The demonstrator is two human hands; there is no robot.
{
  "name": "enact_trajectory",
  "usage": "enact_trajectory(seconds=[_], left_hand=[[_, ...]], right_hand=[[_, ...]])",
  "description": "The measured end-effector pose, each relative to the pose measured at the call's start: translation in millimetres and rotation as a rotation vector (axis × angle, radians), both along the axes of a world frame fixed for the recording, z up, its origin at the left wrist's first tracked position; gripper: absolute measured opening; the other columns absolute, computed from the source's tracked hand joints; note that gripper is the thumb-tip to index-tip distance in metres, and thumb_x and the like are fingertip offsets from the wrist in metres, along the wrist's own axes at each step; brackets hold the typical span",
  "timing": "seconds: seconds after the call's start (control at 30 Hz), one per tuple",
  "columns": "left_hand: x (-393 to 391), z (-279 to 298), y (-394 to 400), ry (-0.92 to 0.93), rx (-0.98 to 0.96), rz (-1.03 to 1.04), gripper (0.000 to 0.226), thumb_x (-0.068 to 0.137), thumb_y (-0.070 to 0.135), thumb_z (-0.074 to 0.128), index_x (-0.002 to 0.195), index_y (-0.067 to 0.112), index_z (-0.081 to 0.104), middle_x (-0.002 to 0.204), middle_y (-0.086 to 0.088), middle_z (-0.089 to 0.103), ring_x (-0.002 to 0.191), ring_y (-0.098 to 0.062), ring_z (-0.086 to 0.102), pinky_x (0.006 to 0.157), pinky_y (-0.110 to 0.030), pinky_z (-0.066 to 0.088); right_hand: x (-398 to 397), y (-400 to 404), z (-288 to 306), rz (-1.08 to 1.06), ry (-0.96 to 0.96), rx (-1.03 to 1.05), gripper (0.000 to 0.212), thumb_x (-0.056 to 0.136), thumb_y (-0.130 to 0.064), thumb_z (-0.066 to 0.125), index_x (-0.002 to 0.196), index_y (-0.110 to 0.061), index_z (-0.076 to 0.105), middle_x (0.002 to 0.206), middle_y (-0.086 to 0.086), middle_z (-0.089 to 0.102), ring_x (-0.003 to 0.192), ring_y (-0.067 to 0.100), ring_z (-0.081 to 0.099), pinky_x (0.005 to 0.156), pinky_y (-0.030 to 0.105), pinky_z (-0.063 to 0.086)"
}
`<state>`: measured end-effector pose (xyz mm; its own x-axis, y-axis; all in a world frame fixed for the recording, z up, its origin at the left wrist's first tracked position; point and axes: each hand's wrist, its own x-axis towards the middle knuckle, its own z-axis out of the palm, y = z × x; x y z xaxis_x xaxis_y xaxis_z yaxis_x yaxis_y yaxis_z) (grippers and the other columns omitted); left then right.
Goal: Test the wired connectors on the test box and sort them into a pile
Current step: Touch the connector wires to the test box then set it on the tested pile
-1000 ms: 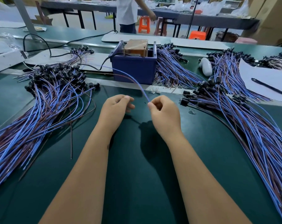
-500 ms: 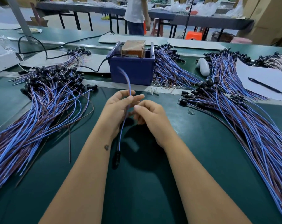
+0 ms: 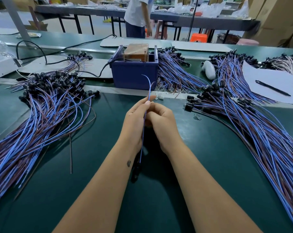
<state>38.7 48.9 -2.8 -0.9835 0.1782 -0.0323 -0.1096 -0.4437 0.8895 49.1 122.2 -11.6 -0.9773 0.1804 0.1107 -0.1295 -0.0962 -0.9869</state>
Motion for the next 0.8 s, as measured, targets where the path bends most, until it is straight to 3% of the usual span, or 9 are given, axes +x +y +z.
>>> enact_trajectory(seconds=[0.13,0.23,0.33,0.5,0.6,0.8], left_hand=[[1.1,0.7,0.5,-0.001,0.028,0.018,0.023,0.100,0.011,0.050,0.106,0.016,0.072,0.065,0.005,0.066,0.049,-0.003,0.057,0.048,-0.014,0.045],[-1.3,-0.2,-0.5,-0.015,0.033,0.067,0.016,0.094,0.006,0.060,0.105,0.009,0.072,0.072,0.001,0.069,0.053,-0.006,0.059,0.050,-0.016,0.046],[-2.5,-1.0,-2.0,-0.038,0.053,0.090,0.011,0.090,0.004,0.066,0.096,0.010,0.074,0.075,-0.004,0.070,0.060,-0.013,0.060,0.055,-0.020,0.050],[-5.4,-4.0,-1.7,-0.048,0.111,0.149,0.004,0.090,0.008,0.067,0.089,0.010,0.071,0.071,-0.007,0.064,0.055,-0.016,0.054,0.049,-0.021,0.047],[-6.9,-4.6,-1.2,-0.058,0.127,0.186,0.014,0.092,0.015,0.067,0.079,0.012,0.070,0.064,-0.005,0.061,0.051,-0.014,0.055,0.047,-0.021,0.047],[-11.3,-2.4,-8.4,-0.110,0.172,0.090,0.013,0.092,0.015,0.064,0.081,0.009,0.070,0.068,-0.002,0.068,0.058,-0.012,0.064,0.051,-0.022,0.051]], right_hand=[[0.7,2.9,1.4,-0.005,0.026,-0.027,0.022,0.082,0.004,0.046,0.084,-0.002,0.068,0.064,0.005,0.061,0.059,0.014,0.054,0.054,0.023,0.047],[0.8,3.3,2.9,-0.018,0.054,-0.010,0.025,0.086,0.008,0.046,0.086,-0.003,0.068,0.067,0.005,0.062,0.063,0.013,0.056,0.061,0.025,0.048],[2.0,4.9,5.0,-0.018,0.065,-0.009,0.026,0.087,0.010,0.046,0.087,-0.004,0.068,0.062,-0.004,0.063,0.055,0.003,0.056,0.054,0.016,0.047],[2.4,4.8,7.1,-0.017,0.035,-0.017,0.020,0.088,0.007,0.051,0.085,-0.005,0.067,0.062,-0.004,0.063,0.052,0.002,0.055,0.052,0.014,0.044],[2.5,6.0,7.4,-0.003,0.046,-0.026,0.014,0.093,-0.001,0.057,0.086,-0.008,0.066,0.061,-0.009,0.064,0.052,0.000,0.056,0.052,0.013,0.044],[4.0,5.1,6.4,0.008,0.085,0.016,0.015,0.093,-0.002,0.062,0.084,-0.013,0.067,0.067,-0.008,0.069,0.061,0.002,0.063,0.058,0.015,0.049]])
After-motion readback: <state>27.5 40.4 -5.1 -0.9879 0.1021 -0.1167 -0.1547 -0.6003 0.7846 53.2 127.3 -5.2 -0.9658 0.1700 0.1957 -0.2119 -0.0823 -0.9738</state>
